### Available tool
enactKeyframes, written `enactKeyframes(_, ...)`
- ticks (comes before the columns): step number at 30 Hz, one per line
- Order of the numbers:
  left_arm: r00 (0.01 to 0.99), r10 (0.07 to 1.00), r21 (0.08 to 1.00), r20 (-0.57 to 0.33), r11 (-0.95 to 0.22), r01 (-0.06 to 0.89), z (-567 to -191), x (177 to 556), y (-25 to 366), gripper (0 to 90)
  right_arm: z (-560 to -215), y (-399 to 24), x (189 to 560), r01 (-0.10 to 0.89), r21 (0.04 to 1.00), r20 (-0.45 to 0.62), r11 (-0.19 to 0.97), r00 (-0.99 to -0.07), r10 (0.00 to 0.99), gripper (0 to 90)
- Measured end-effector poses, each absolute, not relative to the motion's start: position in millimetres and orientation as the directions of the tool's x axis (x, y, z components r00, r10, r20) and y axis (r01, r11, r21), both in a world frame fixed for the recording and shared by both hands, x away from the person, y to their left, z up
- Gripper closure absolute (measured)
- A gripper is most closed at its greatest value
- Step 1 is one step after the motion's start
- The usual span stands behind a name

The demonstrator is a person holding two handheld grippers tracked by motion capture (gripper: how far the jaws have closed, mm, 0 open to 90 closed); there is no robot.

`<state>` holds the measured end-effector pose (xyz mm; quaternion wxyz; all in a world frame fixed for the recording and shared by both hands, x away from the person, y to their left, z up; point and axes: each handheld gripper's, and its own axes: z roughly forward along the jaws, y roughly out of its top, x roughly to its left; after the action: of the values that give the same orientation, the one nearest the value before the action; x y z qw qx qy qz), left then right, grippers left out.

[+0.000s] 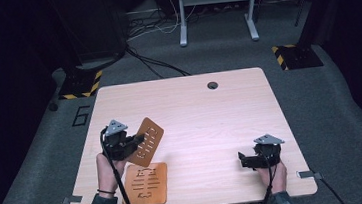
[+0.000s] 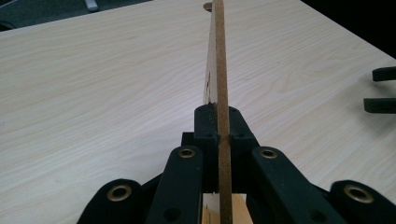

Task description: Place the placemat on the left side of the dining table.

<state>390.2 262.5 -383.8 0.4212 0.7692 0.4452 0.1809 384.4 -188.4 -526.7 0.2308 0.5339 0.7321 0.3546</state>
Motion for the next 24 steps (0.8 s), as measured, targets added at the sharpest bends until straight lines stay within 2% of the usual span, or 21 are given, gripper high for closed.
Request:
enactKeyframes(9,0.5,0.86,0.801,-0.098,-0.23,0.553,-379,402,277,86.0,-529,-185,391,0.663,0.716,0.002,0.219,-0.316,0.949,0.0)
enactKeyframes(24,0.414,0.903,0.777,-0.117,-0.176,0.604,-377,425,301,86.0,-530,-185,391,0.662,0.716,0.003,0.219,-0.318,0.948,0.0)
